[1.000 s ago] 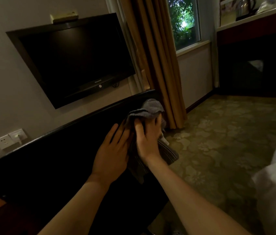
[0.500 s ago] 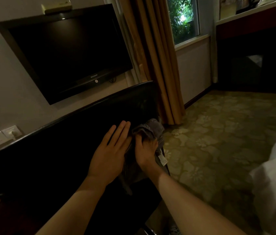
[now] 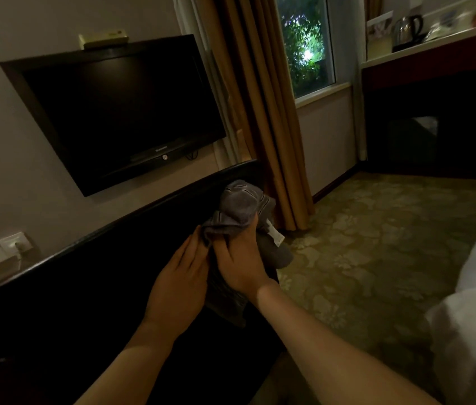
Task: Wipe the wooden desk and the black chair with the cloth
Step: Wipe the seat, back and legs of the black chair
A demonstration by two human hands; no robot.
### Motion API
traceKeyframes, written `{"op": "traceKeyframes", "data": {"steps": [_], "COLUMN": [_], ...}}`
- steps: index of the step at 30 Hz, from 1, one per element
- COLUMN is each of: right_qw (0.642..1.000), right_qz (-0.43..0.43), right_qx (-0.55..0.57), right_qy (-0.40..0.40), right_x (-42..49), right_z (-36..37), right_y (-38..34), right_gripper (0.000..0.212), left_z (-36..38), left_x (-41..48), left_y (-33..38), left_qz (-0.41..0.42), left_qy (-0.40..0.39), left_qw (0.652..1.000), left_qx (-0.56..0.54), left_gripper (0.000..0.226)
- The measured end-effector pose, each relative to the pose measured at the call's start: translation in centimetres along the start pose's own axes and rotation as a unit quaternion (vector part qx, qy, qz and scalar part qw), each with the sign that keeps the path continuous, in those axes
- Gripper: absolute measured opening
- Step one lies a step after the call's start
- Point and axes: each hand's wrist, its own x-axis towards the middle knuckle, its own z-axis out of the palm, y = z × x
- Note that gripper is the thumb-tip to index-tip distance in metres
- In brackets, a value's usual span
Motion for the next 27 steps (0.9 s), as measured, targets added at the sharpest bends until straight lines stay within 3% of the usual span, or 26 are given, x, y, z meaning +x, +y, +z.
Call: {"op": "traceKeyframes", "data": {"steps": [2, 4, 5, 7, 9, 12, 16, 21, 27], "right_qw": [1.0, 1.0, 0.999, 0.993, 0.987, 0.986, 0.976, 0.969, 0.98], "right_qz": [-0.018, 0.001, 0.017, 0.064, 0.12, 0.156, 0.193, 0.229, 0.163], "right_qx": [-0.022, -0.004, 0.003, 0.009, 0.013, -0.054, -0.069, -0.028, -0.112], "right_qy": [-0.004, 0.025, 0.051, 0.098, 0.103, 0.04, 0.069, 0.085, 0.019], "right_x": [0.1, 0.5, 0.8, 1.6, 2.1, 2.1, 2.1, 1.4, 1.0], "right_z": [-0.1, 0.0, 0.2, 0.7, 1.4, 2.6, 2.2, 1.6, 1.0], "right_y": [0.3, 0.3, 0.4, 1.2, 2.8, 5.4, 4.8, 3.6, 3.5], "right_gripper": [0.036, 0.024, 0.013, 0.018, 0.009, 0.045, 0.073, 0.089, 0.084], "left_z": [0.4, 1.1, 1.1, 1.2, 1.6, 1.9, 1.2, 0.5, 0.1], "left_x": [-0.1, -0.3, -0.2, -0.2, -0.3, -0.4, -0.7, -0.9, -1.0], "left_y": [-0.3, -0.6, -0.7, -0.9, -0.9, -1.0, -0.8, -0.3, 0.0], "left_qz": [-0.011, -0.005, -0.007, -0.018, -0.025, -0.029, -0.027, -0.04, -0.043], "left_qy": [0.045, 0.098, 0.098, 0.093, 0.09, 0.089, 0.076, 0.057, 0.065], "left_qw": [0.999, 0.995, 0.995, 0.995, 0.996, 0.996, 0.997, 0.998, 0.997], "left_qx": [-0.02, -0.026, -0.026, -0.028, -0.014, -0.002, 0.014, 0.014, 0.012], "left_gripper": [0.079, 0.082, 0.083, 0.088, 0.092, 0.091, 0.088, 0.083, 0.078]}}
